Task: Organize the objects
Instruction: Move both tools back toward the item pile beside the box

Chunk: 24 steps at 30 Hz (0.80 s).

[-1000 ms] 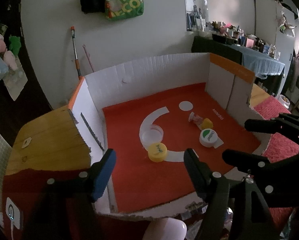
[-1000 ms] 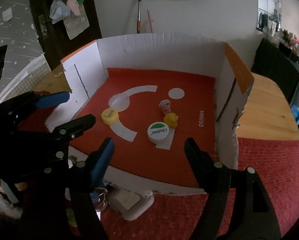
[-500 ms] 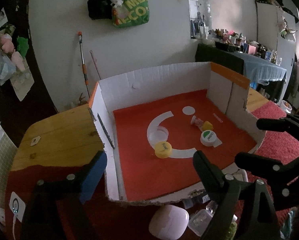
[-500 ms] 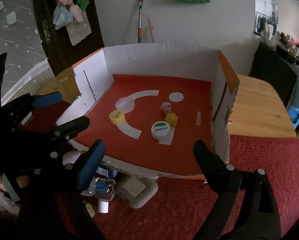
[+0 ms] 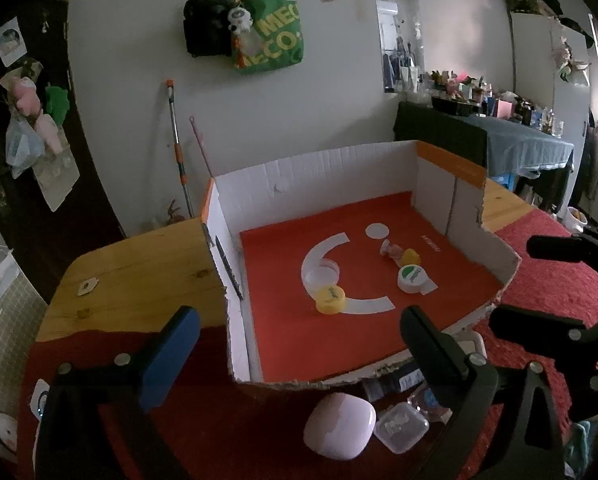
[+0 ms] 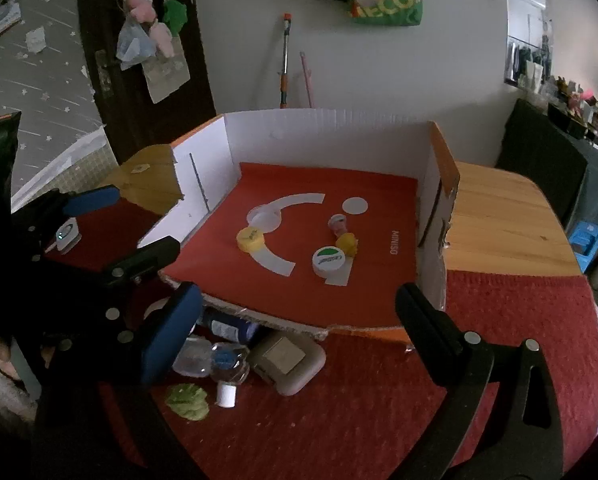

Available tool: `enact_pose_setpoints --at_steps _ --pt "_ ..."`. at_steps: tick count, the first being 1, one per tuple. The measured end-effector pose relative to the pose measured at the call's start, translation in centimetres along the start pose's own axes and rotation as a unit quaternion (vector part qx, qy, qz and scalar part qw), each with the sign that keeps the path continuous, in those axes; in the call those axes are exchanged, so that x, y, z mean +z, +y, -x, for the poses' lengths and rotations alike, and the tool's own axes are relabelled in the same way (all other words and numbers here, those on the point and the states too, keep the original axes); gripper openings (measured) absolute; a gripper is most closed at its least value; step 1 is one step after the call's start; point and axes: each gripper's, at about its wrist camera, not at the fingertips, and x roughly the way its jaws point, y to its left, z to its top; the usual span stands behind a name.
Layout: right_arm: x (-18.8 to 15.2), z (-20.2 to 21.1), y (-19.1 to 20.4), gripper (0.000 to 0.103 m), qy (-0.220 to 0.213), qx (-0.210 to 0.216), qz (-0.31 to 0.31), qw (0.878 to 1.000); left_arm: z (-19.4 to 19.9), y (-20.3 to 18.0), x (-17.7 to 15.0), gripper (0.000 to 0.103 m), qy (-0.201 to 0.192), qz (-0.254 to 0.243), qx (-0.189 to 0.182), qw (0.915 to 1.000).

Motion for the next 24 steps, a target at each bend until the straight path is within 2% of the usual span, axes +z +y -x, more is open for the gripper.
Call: enact_pose_setpoints --at_steps 6,24 --pt "-0.7 1.3 0.4 0.099 -0.009 0.000 0.000 1.000 1.2 -0.3 -0.6 0.103 -0.009 -0.007 0.007 0.9999" --pt "-2.8 4.1 2.0 0.103 -0.030 0.002 0.006 1.000 3.9 -0.4 -2.9 0.103 -0.006 0.014 -0.017 0.9998"
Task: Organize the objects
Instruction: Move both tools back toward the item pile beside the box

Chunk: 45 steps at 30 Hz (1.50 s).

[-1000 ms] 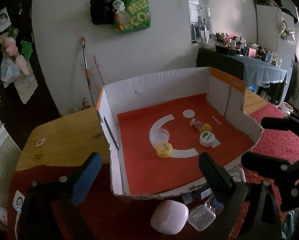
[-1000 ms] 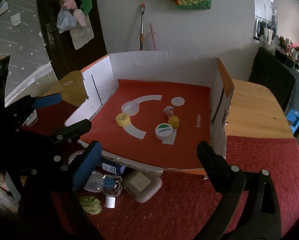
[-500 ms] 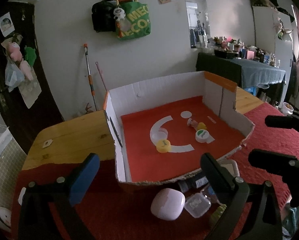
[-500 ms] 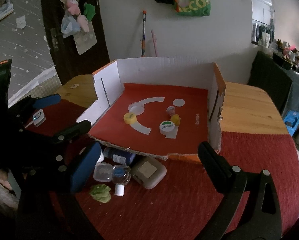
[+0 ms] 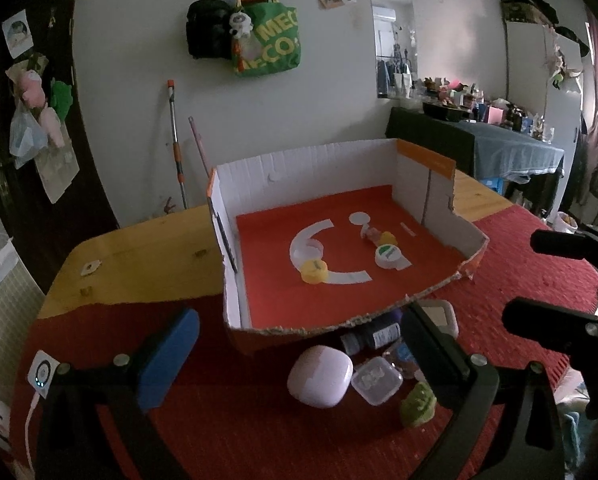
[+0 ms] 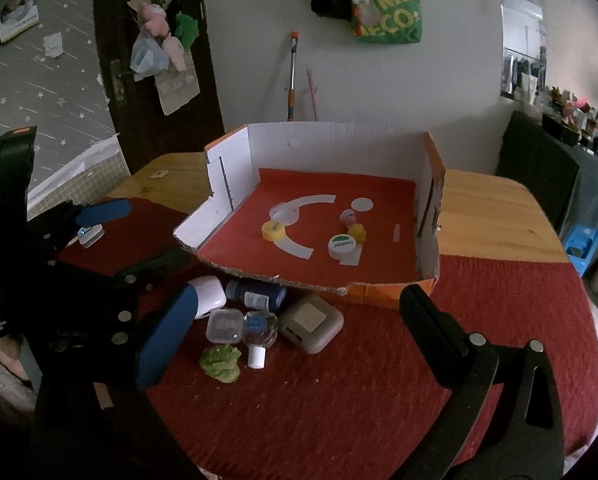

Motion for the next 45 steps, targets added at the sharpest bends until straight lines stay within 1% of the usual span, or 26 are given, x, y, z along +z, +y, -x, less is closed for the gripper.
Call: enact_pose_setpoints --at_steps 9,20,28,34,38,40,45 --pt "-1.4 0.0 0.3 0.103 0.008 0.000 -0.005 1.000 -0.1 -0.2 -1.6 0.103 0.017 0.009 -0.011 0.9998" --pt "-3.4 -1.5 0.1 0.103 0.037 0.004 -0.017 0.999 -1.5 0.4 -3.7 0.103 0.047 0.026 -0.015 0.9985" --pt "-4.7 -3.3 -0.8 0.103 0.063 -0.012 -0.024 0.998 -3.2 0.7 -5.0 0.103 0.072 0.032 -0.011 0.9968" --pt "-5.1 -4.8 -2.4 0.103 0.079 -0.047 -0.029 0.995 -4.3 1.3 -5.5 0.103 0.086 0.038 -0.003 0.9956" --pt "-5.1 -5.6 -3.3 0.103 0.094 -0.062 -0.031 0.993 -5.0 1.8 -5.7 0.103 0.094 0.037 0.007 0.9949" --pt "-5.1 -6.0 -3.4 0.103 0.101 -0.064 -0.027 0.993 -5.4 2.0 -5.8 0.103 0.099 0.036 0.011 0.9943" --pt "-4.7 -7.0 -3.2 0.103 0.108 -0.071 -0.006 0.992 -5.9 2.2 -6.0 0.103 0.110 0.039 0.001 0.9931"
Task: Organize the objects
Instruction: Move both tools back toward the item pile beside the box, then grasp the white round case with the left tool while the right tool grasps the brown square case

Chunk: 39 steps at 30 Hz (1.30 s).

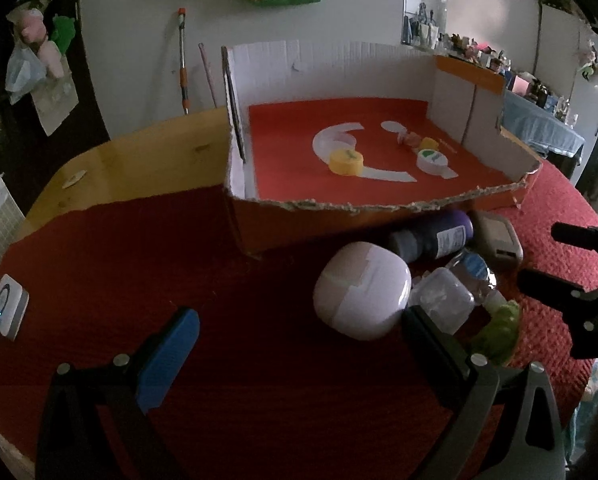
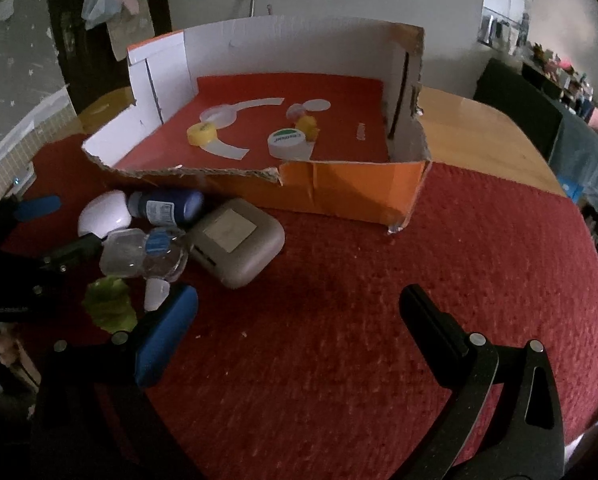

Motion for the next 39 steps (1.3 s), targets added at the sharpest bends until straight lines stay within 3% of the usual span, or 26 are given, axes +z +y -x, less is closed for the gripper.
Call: enact_pose_setpoints --at_steps 10,18,22,24,30,32,39 --pt "1.1 -1.5 1.1 0.102 0.005 0.005 0.024 1.000 -0.7 -0.2 0.3 0.103 0.013 -0.009 -0.002 0.9999" --pt "1.4 -2.2 1.0 0.093 0.009 0.026 0.019 0.999 -1.4 0.3 1.2 0.101 0.024 0.002 -0.007 0.9997" --pt "1.5 -1.9 1.4 0.073 0.005 0.042 0.029 0.999 -1.7 0.3 1.4 0.092 0.030 0.009 -0.028 0.9991" --pt "1.6 -1.8 1.9 0.056 0.002 0.054 0.038 0.998 -1.6 0.1 1.4 0.087 0.028 0.005 -0.030 0.9992" --pt "1.3 -1.6 2.1 0.055 -0.002 0.054 0.039 0.998 -1.0 -0.7 1.2 0.062 0.022 -0.010 -0.054 0.9983" --pt "1.1 -1.4 2.1 0.055 -0.005 0.057 0.035 0.998 -0.7 -1.0 1.0 0.050 0.021 -0.016 -0.063 0.9977" --pt "0.7 0.0 1.9 0.054 -0.019 0.060 0.023 0.998 0.0 -0.8 0.6 0.050 0.019 0.001 -0.071 0.9973"
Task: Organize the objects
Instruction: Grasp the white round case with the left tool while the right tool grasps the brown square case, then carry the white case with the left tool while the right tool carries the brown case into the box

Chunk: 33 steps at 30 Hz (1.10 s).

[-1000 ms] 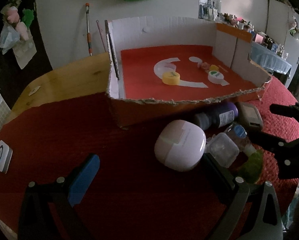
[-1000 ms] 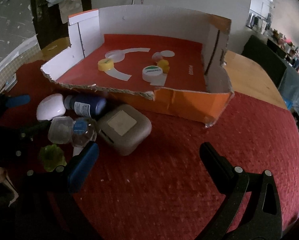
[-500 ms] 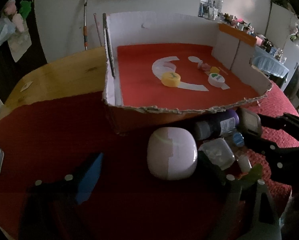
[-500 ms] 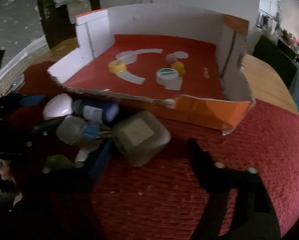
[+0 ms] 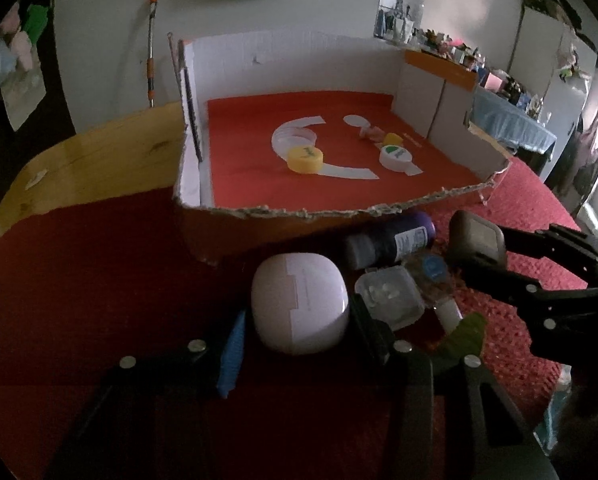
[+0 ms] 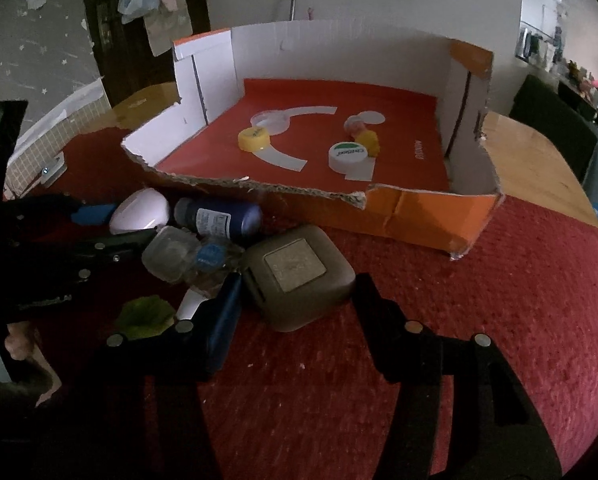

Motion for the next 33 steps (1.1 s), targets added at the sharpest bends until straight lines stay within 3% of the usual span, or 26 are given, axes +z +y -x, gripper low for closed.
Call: enact_pose_setpoints --at_steps 19,33 --pt "-0.6 2.8 1.3 0.054 -0.023 0.008 0.001 1.000 2.2 -1.9 -1.0 0.050 -0.016 -0.015 -0.012 0.9997" --pt "0.5 4.0 1.5 0.054 -0.036 0.027 0.001 0.999 4.2 -2.5 0.5 0.050 -0.040 -0.025 -0.027 0.9985"
